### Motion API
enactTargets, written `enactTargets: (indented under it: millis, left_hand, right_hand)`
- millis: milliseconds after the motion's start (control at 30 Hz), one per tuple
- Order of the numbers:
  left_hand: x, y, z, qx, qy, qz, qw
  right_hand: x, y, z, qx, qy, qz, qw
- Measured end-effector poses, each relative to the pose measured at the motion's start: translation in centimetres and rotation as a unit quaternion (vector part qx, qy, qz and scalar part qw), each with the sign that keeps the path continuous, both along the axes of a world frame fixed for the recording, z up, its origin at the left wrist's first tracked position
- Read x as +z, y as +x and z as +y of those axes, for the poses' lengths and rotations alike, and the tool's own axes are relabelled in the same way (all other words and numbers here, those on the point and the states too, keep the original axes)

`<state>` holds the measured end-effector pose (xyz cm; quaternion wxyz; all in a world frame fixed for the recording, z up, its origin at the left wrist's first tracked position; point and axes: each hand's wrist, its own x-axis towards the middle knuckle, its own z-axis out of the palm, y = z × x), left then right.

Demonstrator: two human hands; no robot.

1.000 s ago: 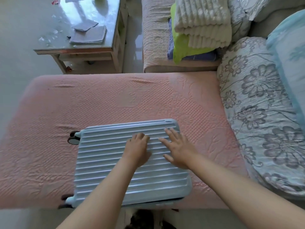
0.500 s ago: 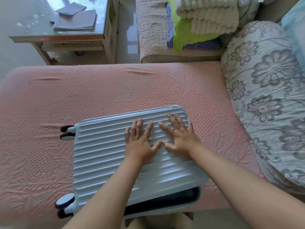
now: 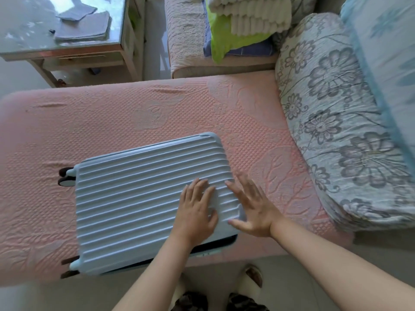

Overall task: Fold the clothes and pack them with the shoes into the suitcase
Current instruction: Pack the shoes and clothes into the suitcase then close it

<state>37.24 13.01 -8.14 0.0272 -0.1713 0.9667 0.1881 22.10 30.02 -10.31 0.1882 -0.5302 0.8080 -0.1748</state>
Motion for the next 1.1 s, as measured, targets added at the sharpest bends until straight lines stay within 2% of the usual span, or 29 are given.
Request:
enactTargets:
  millis: [100, 267, 400, 533, 700, 867, 1033, 1100]
  left_hand:
    - [-0.7, 3.1, 1.6, -0.021, -0.03, 0.015, 0.999]
    - [-2.8, 7.0, 2.7, -0.067, -0.156, -0.002, 0.985]
    - [-5.0, 7.5, 3.7, -0.029, -0.268, -0.028, 0.962]
    - [-6.3, 7.5, 3.3, -0.016, -0.283, 0.046, 0.958]
    - [-6.4, 6.7, 2.0, -0.033, -0.27, 0.071, 0.96]
    - [-6.2, 2.5, -0.7, -0.006, -0.245, 0.088, 0.966]
    - [-5.4, -3.6, -5.4, 0.031, -0.243, 0.065, 0.967]
    - [-5.1, -3.2, -6.2, 0.045, -0.25, 0.05, 0.966]
  right_hand:
    - [-2.3, 4.1, 2.4, 0.091, -0.03, 0.1, 0.99]
    - [-5.3, 6.9, 2.3, 0.033, -0.037, 0.246, 0.968]
    - [-6.4, 6.9, 2.3, 0.029, -0.065, 0.29, 0.954]
    - [-6.4, 7.4, 2.4, 0.072, -0.061, 0.317, 0.944]
    - [-6.2, 7.2, 1.4, 0.051, -0.03, 0.305, 0.951]
    - [-5.1, 2.7, -2.5, 0.043, -0.003, 0.322, 0.946]
    - [-4.2, -3.2, -8.6, -0.078, 0.05, 0.344, 0.935]
    - [-3.9, -3.8, -10.4, -0.075, 0.052, 0.37, 0.925]
